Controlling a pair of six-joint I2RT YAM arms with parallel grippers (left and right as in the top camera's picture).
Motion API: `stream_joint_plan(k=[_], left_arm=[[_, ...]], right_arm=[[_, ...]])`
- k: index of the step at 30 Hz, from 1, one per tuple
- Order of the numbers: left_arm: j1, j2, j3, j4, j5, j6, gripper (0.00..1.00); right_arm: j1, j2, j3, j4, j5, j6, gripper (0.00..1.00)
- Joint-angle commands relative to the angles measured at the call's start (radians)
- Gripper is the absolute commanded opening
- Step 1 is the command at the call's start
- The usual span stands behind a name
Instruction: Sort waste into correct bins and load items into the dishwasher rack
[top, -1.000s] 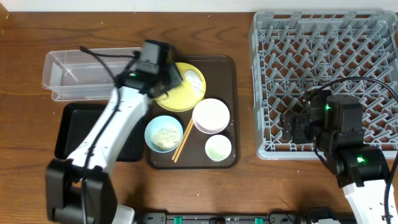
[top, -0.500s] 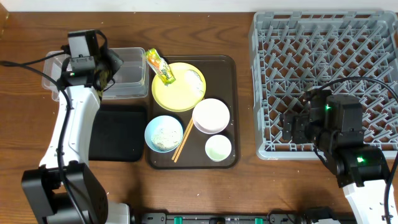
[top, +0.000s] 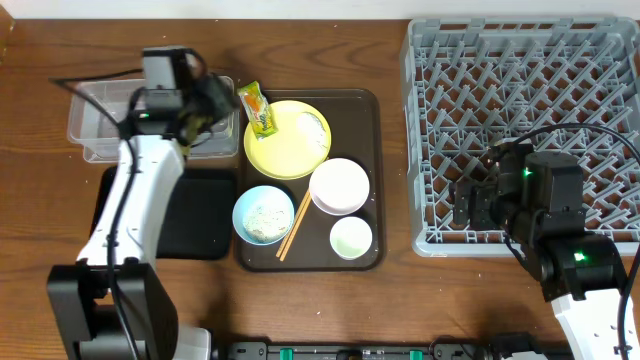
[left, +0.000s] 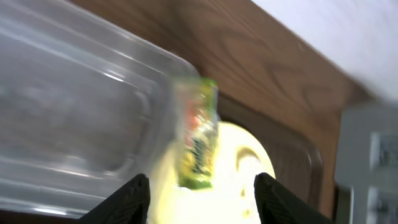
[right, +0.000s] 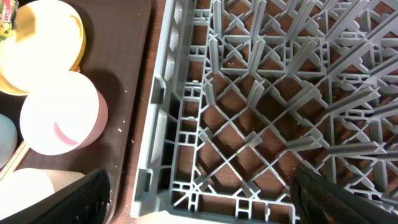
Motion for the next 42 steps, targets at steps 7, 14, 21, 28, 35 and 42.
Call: stream_joint_plan(k=[7, 14, 21, 28, 35, 42], left_arm=[[-0.155, 0.076, -0.003, -0.006, -0.098, 0.188, 0.58], [-0.209, 0.151, -0.003, 0.046, -0.219, 0.420, 0.61], [-0.215, 0.171, -0.003, 0.119, -0.239, 0.569, 0.62], [-0.216, 0.190, -0.003, 0.122, -0.239, 0.635, 0.62], [-0.238, 0.247, -0.003, 0.124, -0.239, 0.636, 0.62], [-0.264, 0.316, -0.003, 0.137, -0.370, 0.646, 0.62]], right_arm=[[-0.008, -0.005, 0.027, 0.003, -0.006, 0.008, 0.91], [-0.008, -0.005, 0.027, 0.003, -0.006, 0.009, 0.92], [-0.008, -0.005, 0.027, 0.003, -0.006, 0.008, 0.92], [-0.008, -0.005, 0.027, 0.003, -0.006, 0.008, 0.92], [-0.008, -0.005, 0.027, 0.002, -0.006, 0.008, 0.92], [-0.008, -0.005, 0.027, 0.002, -0.006, 0.008, 0.92]])
